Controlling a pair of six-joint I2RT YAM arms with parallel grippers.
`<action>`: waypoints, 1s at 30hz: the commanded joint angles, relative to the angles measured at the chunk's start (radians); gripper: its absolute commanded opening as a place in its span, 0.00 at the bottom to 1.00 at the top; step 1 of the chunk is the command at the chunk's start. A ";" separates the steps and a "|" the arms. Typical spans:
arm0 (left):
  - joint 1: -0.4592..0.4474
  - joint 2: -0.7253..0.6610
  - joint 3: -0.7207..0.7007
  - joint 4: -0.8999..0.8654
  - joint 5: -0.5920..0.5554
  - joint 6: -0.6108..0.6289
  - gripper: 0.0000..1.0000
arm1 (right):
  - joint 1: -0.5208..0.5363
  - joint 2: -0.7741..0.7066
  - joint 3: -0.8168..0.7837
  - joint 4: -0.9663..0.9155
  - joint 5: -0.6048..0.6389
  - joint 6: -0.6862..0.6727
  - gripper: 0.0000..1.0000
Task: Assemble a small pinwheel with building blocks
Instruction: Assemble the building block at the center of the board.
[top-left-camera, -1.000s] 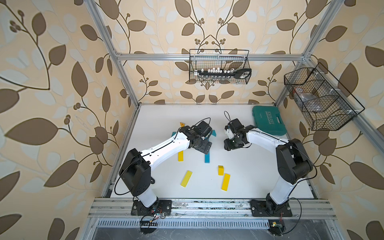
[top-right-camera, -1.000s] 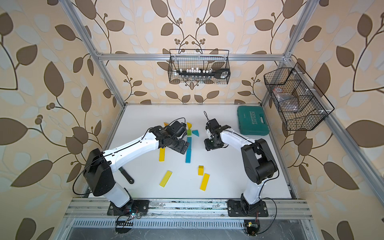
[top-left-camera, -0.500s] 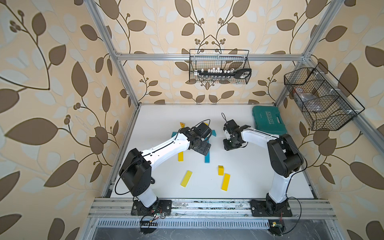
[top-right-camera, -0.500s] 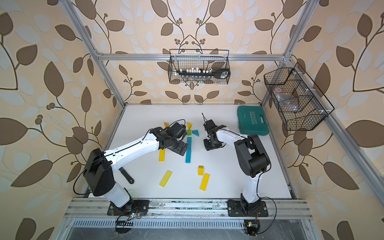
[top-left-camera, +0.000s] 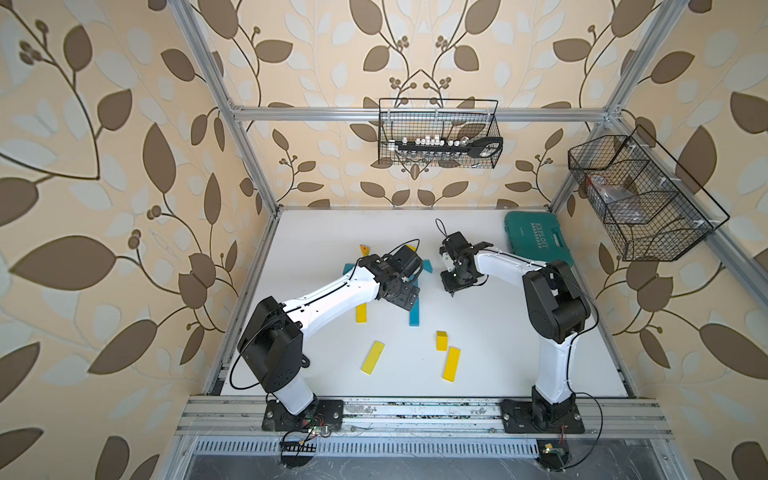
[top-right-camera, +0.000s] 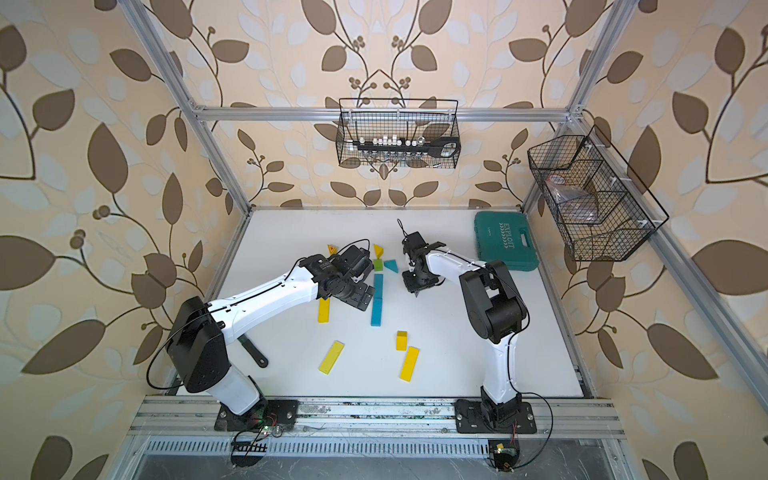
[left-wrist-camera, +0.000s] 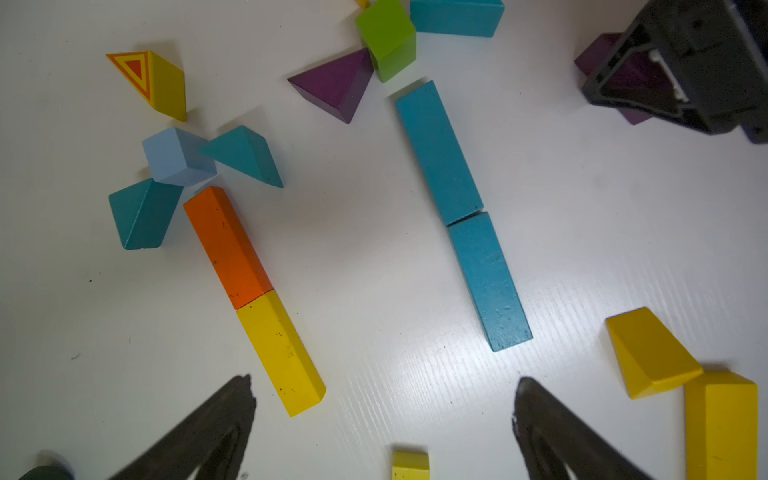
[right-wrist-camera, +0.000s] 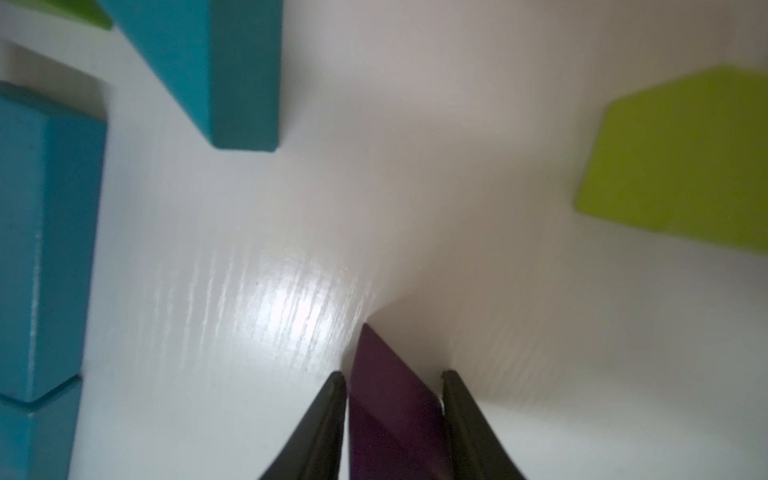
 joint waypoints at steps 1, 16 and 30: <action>0.014 -0.033 -0.005 -0.016 -0.029 -0.002 0.99 | -0.006 0.045 0.054 -0.061 -0.016 -0.053 0.38; 0.019 -0.066 0.002 -0.031 -0.028 0.001 0.99 | 0.022 -0.017 -0.025 -0.093 0.007 -0.019 0.44; 0.022 -0.114 -0.022 -0.048 -0.051 -0.007 0.99 | 0.015 0.009 0.028 -0.100 -0.016 -0.080 0.22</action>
